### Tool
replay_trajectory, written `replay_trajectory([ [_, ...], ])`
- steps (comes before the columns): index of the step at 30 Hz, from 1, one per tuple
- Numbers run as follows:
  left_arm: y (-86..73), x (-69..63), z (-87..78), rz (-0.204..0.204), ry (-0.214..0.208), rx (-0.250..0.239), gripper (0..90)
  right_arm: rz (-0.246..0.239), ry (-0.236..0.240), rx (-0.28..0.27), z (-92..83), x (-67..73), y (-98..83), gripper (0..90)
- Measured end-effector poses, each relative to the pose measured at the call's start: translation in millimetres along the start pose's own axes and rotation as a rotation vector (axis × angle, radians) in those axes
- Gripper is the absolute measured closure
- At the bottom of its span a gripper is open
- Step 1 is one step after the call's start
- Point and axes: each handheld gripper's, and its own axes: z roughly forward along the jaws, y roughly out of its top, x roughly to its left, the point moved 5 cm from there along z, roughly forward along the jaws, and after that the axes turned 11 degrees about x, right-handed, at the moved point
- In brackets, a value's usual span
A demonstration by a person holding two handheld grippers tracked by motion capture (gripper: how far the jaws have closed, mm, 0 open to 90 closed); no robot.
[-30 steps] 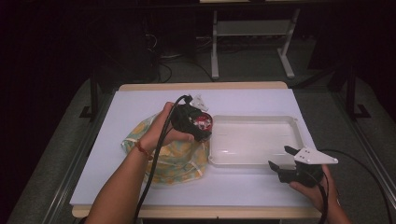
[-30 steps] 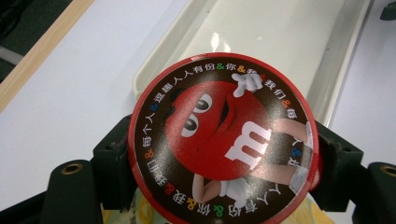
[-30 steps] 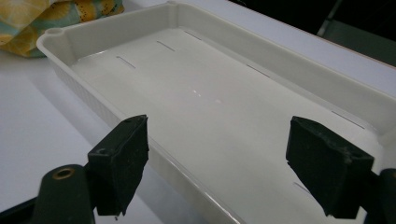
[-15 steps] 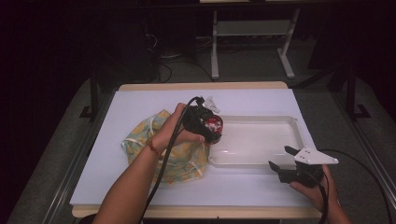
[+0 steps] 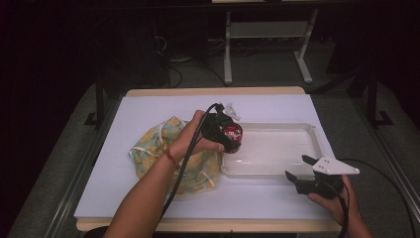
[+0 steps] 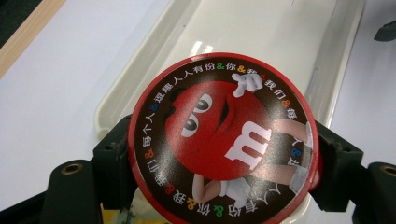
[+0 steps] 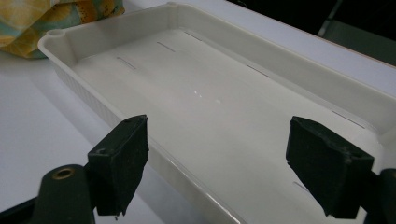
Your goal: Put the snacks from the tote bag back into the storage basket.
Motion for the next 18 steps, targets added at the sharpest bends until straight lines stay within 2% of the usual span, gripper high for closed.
replay_trajectory([
  [18, 18.6, -5.0, 19.4, 0.007, -0.021, 0.000, 24.1, 0.005, 0.001, -0.008, -2.2, -0.8, 0.2, 20.5],
])
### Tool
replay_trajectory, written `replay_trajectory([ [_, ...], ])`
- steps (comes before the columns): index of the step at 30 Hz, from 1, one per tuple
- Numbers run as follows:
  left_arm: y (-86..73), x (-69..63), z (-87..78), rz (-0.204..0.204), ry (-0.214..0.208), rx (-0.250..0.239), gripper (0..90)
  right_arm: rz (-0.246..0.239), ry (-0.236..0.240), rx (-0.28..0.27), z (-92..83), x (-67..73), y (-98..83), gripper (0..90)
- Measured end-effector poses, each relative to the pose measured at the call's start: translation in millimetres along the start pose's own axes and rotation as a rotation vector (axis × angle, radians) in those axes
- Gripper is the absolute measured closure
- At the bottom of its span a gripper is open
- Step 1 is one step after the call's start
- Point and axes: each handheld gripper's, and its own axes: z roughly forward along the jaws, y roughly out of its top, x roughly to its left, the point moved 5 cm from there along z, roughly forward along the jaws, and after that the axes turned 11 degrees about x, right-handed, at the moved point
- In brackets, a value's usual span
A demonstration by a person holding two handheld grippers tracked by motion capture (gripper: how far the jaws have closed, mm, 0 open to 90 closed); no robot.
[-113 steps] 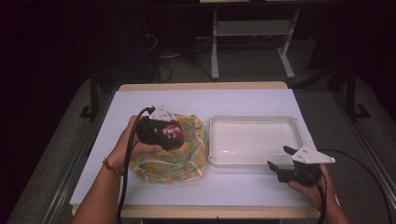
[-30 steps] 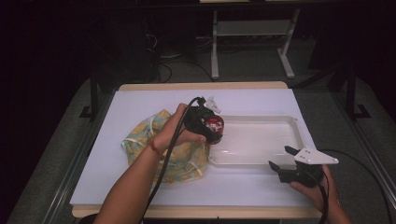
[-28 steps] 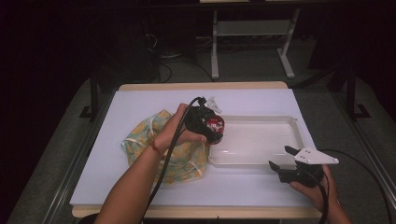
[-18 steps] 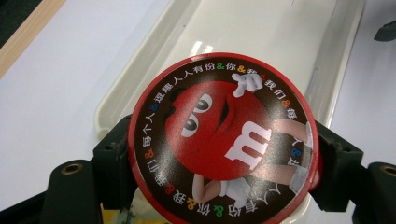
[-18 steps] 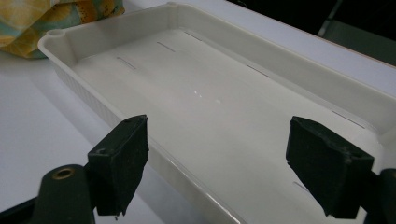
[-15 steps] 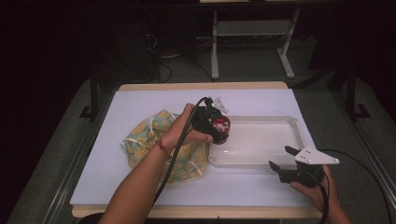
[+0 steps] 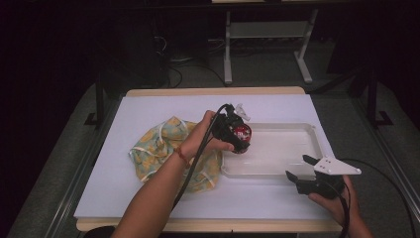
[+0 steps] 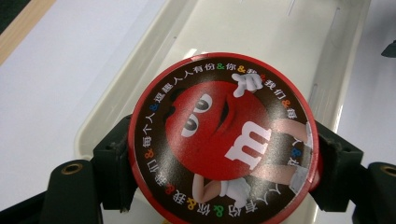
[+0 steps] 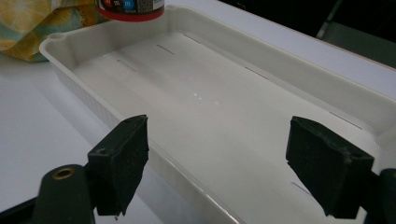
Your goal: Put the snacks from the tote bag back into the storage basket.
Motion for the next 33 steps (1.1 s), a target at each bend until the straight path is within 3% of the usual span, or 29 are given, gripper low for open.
replay_trajectory([
  [33, 14.1, -2.8, 35.9, -0.034, -0.040, -0.011, 24.0, -0.003, 0.000, 0.005, 1.1, -0.2, -0.9, 20.5],
])
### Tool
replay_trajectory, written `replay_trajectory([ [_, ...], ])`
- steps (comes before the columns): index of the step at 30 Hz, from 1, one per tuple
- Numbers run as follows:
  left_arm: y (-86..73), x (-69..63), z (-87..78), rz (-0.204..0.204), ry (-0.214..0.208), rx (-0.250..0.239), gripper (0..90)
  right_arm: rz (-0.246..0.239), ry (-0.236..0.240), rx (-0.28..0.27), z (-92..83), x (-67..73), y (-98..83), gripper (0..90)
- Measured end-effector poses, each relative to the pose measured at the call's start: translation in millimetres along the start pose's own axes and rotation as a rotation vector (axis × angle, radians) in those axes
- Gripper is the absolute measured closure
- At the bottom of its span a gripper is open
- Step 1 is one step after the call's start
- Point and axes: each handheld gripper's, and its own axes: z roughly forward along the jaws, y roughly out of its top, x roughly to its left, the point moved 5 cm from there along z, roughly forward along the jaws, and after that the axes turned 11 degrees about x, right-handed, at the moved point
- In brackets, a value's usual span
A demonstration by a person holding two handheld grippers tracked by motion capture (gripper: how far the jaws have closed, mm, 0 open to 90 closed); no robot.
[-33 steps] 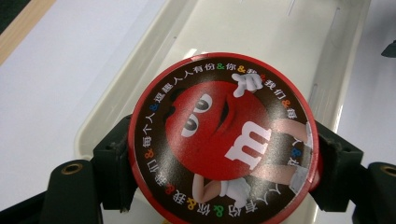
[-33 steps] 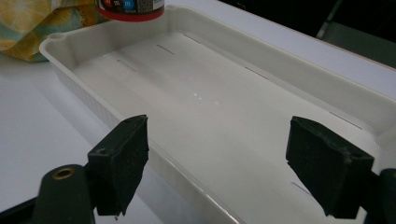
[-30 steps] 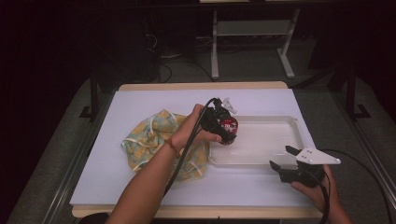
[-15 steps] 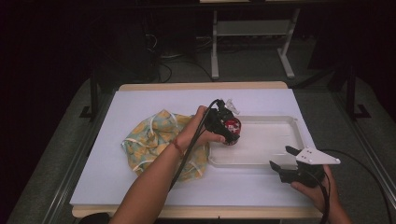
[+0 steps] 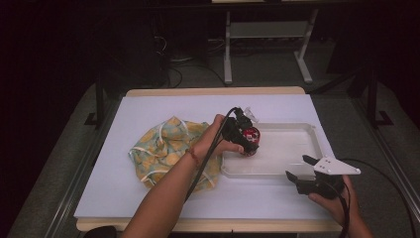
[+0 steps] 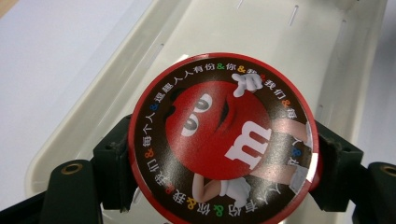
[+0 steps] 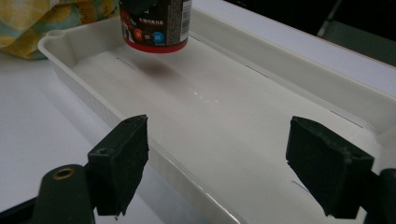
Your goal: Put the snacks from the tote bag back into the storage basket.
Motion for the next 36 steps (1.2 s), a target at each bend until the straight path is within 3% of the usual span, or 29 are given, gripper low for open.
replay_trajectory([
  [24, -2.6, -4.2, 28.9, -0.007, -0.038, 0.047, 24.0, -0.001, -0.001, 0.000, 0.2, 0.1, -0.2, 20.5],
  [36, -2.2, -7.1, 36.9, 0.010, -0.016, 0.072, 23.9, -0.003, -0.002, 0.002, 0.2, 0.0, -0.3, 20.5],
])
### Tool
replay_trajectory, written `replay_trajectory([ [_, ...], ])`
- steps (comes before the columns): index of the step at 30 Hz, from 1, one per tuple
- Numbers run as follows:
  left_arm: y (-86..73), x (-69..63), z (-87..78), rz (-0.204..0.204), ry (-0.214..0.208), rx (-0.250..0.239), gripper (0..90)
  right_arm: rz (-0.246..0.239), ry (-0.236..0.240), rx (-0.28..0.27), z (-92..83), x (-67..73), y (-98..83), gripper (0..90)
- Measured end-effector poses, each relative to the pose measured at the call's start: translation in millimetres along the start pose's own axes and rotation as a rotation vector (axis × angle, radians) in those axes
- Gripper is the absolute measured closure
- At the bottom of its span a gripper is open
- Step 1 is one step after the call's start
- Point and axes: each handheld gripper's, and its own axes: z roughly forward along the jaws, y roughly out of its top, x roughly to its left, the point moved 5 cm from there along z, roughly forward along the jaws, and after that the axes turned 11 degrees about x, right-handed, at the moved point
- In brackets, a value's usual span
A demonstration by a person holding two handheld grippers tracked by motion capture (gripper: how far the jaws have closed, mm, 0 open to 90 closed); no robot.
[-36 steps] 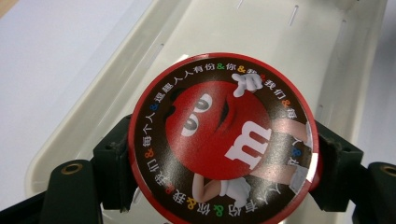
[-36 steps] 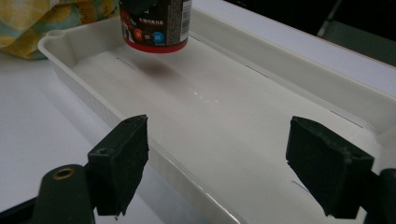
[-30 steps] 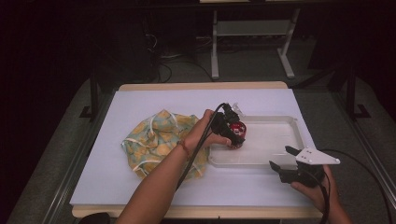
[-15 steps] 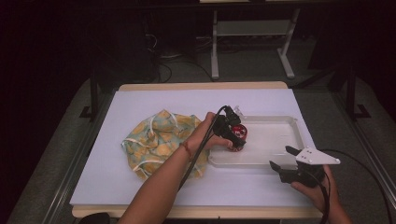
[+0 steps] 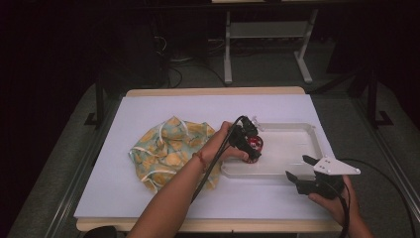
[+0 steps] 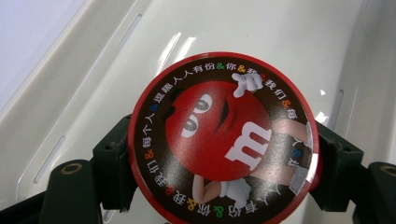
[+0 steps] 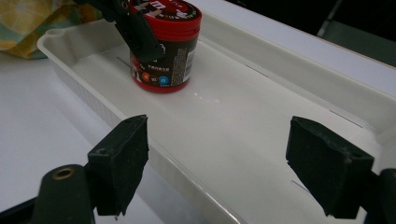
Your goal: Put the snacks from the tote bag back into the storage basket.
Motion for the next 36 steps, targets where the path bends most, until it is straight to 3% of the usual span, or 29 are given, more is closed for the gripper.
replay_trajectory([
  [6, -0.8, 0.9, 0.4, -0.013, 0.005, 0.005, 23.6, -0.005, 0.000, 0.001, 0.4, 0.3, 0.1, 20.4],
  [16, -1.3, -1.5, 2.2, 0.000, 0.031, 0.024, 22.8, -0.006, 0.000, 0.001, 0.4, 0.3, 0.1, 20.5],
  [36, -0.9, -0.3, -15.2, -0.015, 0.051, -0.021, 19.7, -0.005, 0.002, 0.004, 1.1, 0.9, 0.1, 20.4],
])
